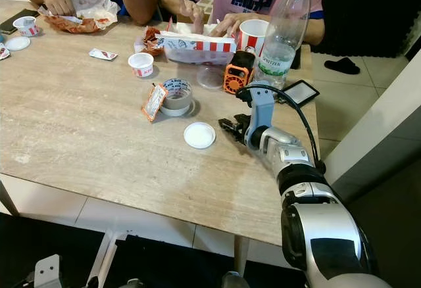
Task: Restocking fridge
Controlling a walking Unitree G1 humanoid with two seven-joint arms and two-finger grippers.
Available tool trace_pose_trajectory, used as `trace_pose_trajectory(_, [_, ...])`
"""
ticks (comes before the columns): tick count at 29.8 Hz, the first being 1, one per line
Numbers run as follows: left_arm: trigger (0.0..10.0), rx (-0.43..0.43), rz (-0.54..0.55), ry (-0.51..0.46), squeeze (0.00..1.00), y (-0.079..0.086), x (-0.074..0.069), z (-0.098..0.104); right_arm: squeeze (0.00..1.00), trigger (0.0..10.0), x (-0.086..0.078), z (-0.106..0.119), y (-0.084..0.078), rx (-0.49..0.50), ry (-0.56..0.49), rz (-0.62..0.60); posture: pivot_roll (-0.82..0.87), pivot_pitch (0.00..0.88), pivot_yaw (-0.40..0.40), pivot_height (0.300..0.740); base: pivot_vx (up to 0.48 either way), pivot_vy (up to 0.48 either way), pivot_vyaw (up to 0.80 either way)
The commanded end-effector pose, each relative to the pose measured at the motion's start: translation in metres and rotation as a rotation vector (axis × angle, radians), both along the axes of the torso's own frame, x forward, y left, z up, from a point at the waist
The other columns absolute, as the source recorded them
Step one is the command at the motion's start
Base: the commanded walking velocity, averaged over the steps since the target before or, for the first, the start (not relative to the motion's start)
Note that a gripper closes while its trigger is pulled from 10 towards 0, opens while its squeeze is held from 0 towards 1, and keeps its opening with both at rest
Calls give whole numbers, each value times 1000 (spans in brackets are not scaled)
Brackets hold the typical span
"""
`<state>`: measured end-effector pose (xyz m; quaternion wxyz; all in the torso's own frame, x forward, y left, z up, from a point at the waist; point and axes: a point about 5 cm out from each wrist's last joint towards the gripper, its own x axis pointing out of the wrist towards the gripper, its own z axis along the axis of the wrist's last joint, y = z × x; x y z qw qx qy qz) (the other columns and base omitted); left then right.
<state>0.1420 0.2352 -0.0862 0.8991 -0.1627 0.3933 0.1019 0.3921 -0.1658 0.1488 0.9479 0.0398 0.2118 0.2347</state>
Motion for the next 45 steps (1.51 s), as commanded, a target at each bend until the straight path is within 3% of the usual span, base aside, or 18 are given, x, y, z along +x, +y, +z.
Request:
trace_pose_trajectory(1, [10000,-2,-12,25,0,-3,-7,-3,0,10000,-1,-2,2,-48,15,26,-43,131,1,740,0,0,0])
trace_pose_trajectory(13, [10000,-5,-31,0,0,-7,1,-1,0,10000,0,0,18,-54,20,89,-44,135,-5,740,0,0,0])
trace_pose_trajectory(29, [10000,-11,-39,-2,0,-9,2,-1,0,10000,-1,-1,21,-64,33,116,-45,134,-6,740,0,0,0])
trace_pose_trajectory(36, [10000,-13,-41,-5,0,-10,3,-1,0,10000,-3,-7,21,-110,60,133,-47,133,-8,740,0,0,0])
trace_pose_trajectory(42, [10000,-15,-49,-6,0,-12,4,-1,0,10000,-9,-22,20,-219,107,176,-52,131,-11,740,0,0,0])
trace_pose_trajectory(45, [10000,-14,-53,-8,0,-12,5,-1,0,10000,-12,-29,16,-328,119,192,-51,125,-12,740,0,0,0])
